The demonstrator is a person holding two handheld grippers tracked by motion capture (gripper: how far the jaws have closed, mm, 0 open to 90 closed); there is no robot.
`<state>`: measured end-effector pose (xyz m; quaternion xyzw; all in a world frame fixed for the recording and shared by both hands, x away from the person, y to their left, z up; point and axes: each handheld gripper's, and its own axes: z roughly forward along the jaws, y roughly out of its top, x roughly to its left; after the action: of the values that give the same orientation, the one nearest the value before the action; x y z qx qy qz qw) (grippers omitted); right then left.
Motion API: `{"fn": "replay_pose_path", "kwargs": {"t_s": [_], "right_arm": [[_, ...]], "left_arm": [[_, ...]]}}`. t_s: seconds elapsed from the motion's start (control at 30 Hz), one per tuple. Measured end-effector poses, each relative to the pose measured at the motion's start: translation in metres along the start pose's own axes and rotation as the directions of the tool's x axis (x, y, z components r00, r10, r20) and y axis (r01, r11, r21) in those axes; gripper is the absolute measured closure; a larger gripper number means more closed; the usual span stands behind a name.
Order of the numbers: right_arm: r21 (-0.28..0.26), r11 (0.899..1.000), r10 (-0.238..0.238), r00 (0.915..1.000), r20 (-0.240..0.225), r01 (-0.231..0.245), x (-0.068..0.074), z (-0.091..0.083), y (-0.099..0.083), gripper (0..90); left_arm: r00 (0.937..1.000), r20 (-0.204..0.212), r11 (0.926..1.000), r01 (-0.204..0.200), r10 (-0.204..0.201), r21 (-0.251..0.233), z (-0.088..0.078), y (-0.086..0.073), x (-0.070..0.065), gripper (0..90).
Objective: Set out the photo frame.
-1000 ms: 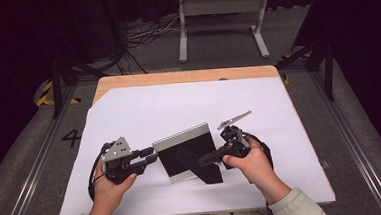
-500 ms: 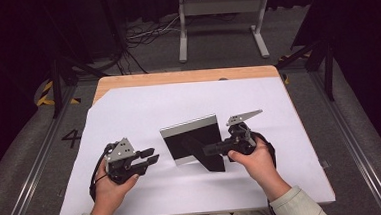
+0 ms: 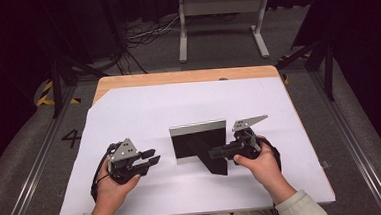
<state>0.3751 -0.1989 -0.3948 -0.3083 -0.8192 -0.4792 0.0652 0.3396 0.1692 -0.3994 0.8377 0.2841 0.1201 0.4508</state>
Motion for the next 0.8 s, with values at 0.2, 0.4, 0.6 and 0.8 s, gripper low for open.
{"fn": "replay_pose_path", "kwargs": {"t_s": [0.2, 0.4, 0.6, 0.8], "right_arm": [[0.021, 1.0, -0.014, 0.9999, -0.007, 0.014, 0.005, -0.003, -0.007, 87.0], [0.045, 0.999, -0.022, 0.9997, -0.007, 0.022, 0.013, -0.004, -0.014, 87.6], [0.063, 0.998, -0.027, 0.9996, -0.011, 0.027, 0.02, -0.006, -0.02, 87.7], [0.072, 0.996, -0.048, 0.9989, -0.005, 0.048, 0.026, -0.006, -0.026, 87.5]], "left_arm": [[1.0, -0.006, 1.0, -0.003, 0.003, 0.009, 0.002, 0.0, -0.001, 68.7], [1.0, -0.005, 0.9999, -0.001, 0.001, 0.016, 0.003, 0.0, -0.002, 68.7], [1.0, -0.007, 0.9998, -0.001, 0.001, 0.02, 0.003, 0.0, -0.002, 68.6], [0.9999, -0.005, 0.9996, -0.01, 0.01, 0.028, 0.006, 0.001, -0.003, 68.5]]}}
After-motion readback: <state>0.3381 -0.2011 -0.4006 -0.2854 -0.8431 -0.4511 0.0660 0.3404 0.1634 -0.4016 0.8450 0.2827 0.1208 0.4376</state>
